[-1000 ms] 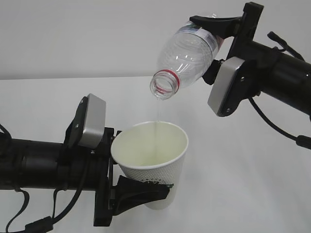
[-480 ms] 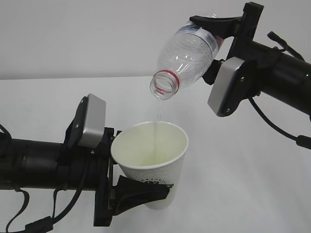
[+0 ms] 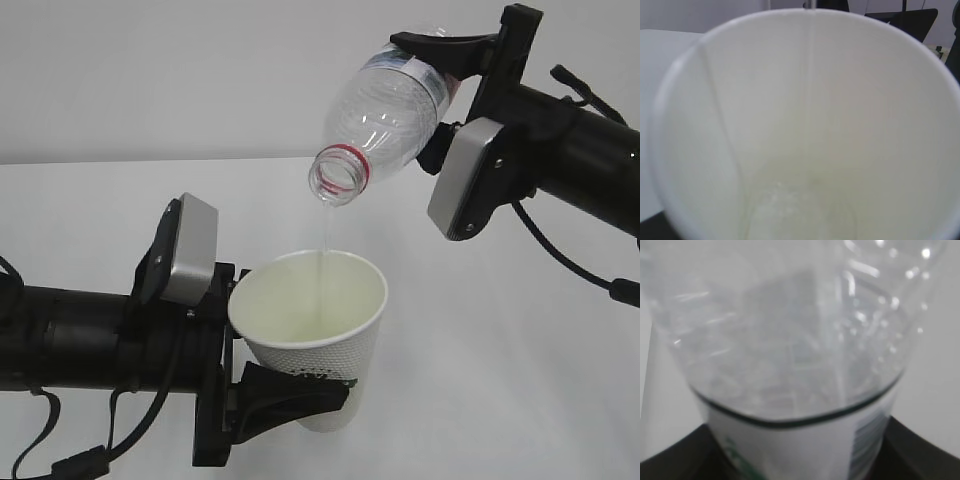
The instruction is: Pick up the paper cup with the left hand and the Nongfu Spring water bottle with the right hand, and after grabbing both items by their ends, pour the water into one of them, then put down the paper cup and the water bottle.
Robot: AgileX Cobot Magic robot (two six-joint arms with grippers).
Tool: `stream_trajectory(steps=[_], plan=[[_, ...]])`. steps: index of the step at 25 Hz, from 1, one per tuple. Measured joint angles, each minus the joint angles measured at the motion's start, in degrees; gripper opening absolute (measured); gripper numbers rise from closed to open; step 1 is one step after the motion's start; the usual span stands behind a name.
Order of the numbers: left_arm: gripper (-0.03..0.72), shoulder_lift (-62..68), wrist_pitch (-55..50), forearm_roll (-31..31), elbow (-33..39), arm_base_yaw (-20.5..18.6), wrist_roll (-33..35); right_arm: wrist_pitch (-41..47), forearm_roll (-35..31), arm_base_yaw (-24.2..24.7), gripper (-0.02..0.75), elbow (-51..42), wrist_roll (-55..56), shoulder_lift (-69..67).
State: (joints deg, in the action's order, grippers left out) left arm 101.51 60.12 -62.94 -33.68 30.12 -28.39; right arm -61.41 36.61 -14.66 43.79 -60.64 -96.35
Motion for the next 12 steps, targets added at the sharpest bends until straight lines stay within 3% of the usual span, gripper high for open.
stream_trajectory(steps=[12], plan=[[0.528,0.0,0.0,0.0,0.0,0.0,-0.05,-0.2,0.0,0.0,0.47,0.0,0.0,0.0]])
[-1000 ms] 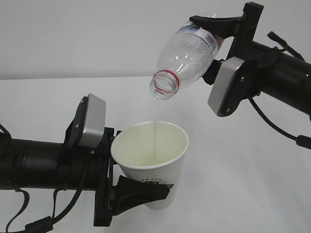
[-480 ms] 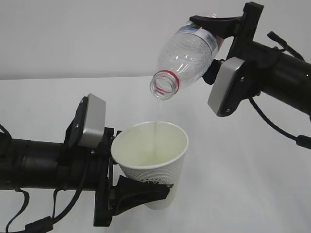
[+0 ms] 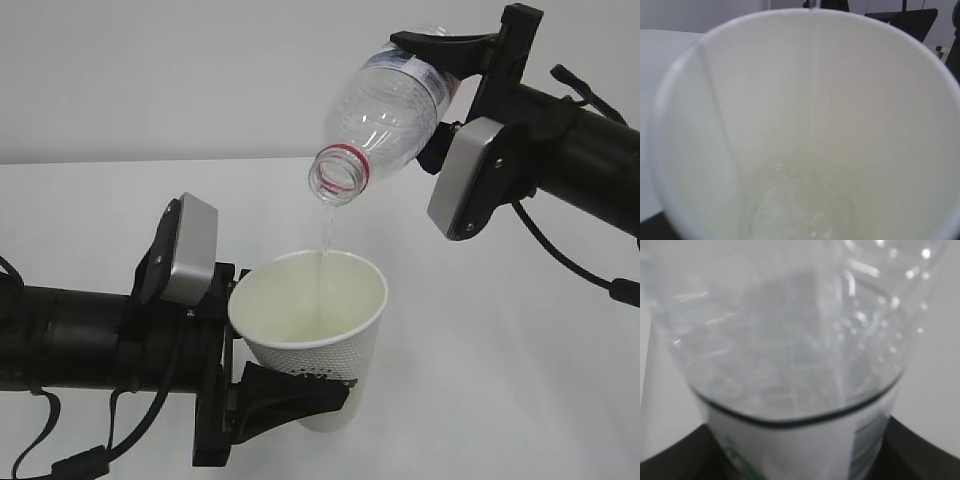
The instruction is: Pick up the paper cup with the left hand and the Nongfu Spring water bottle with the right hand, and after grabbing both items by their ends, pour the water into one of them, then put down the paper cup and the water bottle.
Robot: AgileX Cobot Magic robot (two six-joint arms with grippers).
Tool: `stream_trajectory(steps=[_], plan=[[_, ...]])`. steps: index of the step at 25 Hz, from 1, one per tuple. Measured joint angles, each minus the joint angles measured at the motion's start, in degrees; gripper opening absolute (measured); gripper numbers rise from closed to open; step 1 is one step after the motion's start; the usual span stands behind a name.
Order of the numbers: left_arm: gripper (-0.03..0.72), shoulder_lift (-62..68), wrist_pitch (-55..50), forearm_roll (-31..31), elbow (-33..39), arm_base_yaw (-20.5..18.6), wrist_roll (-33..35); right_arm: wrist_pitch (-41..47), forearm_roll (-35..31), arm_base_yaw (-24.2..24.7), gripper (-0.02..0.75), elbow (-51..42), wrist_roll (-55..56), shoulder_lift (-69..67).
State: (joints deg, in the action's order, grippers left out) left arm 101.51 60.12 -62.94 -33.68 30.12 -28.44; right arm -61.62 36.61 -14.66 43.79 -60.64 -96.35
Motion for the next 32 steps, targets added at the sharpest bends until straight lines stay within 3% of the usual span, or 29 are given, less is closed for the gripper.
stream_trajectory(steps=[32], plan=[[0.528,0.0,0.0,-0.04,0.0,0.0,0.0,-0.1,-0.12,0.0,0.47,0.0,-0.9,0.0]])
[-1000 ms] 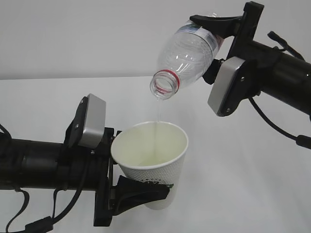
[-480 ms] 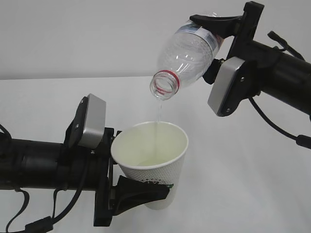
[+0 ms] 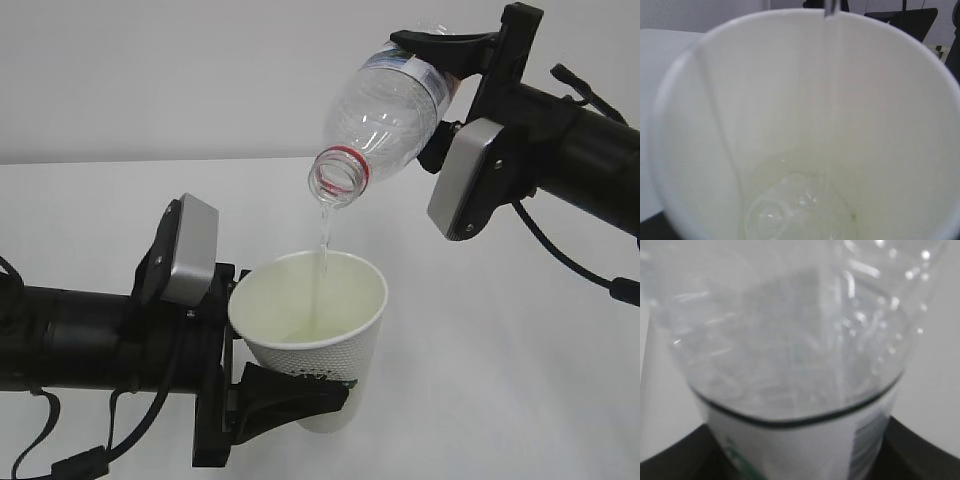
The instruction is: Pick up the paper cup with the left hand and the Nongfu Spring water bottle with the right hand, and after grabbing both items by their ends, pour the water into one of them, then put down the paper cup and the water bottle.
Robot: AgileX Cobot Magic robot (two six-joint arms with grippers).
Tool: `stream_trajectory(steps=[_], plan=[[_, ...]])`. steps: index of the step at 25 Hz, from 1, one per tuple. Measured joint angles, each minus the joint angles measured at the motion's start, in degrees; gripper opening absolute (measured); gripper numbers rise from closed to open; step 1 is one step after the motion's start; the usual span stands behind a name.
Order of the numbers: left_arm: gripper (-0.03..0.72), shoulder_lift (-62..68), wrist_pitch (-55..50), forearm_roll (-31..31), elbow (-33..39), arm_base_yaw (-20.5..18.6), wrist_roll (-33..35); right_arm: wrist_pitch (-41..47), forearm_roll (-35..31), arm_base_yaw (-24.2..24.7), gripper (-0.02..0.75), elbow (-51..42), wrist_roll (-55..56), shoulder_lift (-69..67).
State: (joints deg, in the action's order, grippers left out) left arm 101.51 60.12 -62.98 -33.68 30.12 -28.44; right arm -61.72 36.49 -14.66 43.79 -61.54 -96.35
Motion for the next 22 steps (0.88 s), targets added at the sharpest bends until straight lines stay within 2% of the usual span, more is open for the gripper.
stream_trajectory(steps=[22], plan=[[0.528,0.0,1.61,-3.4,0.0,0.0,0.0,0.0,-1.37,0.0,0.47,0.0,0.0,0.0]])
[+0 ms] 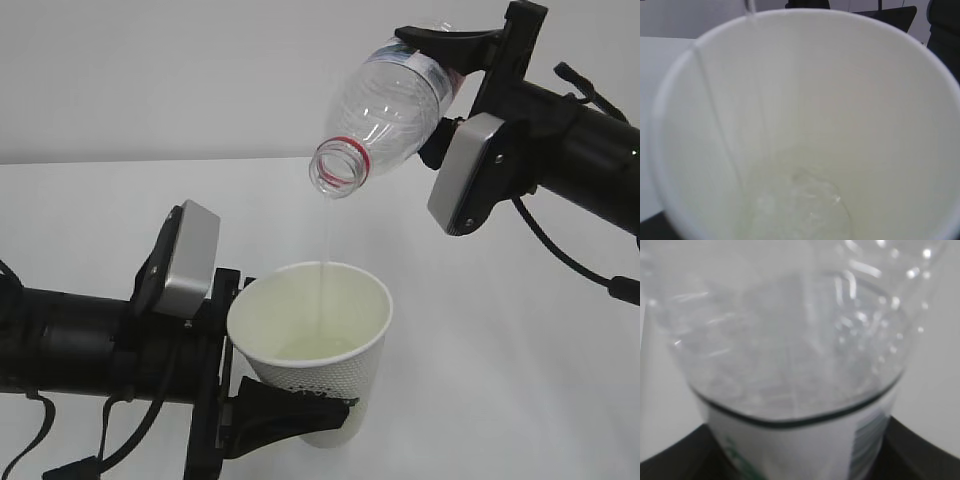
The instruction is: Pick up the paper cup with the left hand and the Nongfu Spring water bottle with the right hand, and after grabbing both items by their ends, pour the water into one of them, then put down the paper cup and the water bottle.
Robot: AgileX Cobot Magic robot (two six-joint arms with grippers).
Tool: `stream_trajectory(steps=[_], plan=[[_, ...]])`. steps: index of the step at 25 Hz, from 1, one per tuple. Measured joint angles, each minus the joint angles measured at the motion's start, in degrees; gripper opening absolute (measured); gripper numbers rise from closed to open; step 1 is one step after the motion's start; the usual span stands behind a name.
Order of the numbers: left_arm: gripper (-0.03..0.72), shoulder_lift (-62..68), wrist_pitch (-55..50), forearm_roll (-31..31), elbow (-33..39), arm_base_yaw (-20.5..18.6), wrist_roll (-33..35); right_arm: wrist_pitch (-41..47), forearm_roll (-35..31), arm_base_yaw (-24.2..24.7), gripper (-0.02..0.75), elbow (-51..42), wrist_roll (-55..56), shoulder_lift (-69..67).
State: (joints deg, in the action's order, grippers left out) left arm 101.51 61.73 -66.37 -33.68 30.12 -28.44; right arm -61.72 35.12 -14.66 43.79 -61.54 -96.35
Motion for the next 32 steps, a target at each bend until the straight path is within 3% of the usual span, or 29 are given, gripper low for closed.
stream_trajectory(steps=[32], plan=[[0.528,-2.31,-1.4,3.1,0.0,0.0,-0.09,0.0,0.0,0.0,0.47,0.0,0.0,1.07]])
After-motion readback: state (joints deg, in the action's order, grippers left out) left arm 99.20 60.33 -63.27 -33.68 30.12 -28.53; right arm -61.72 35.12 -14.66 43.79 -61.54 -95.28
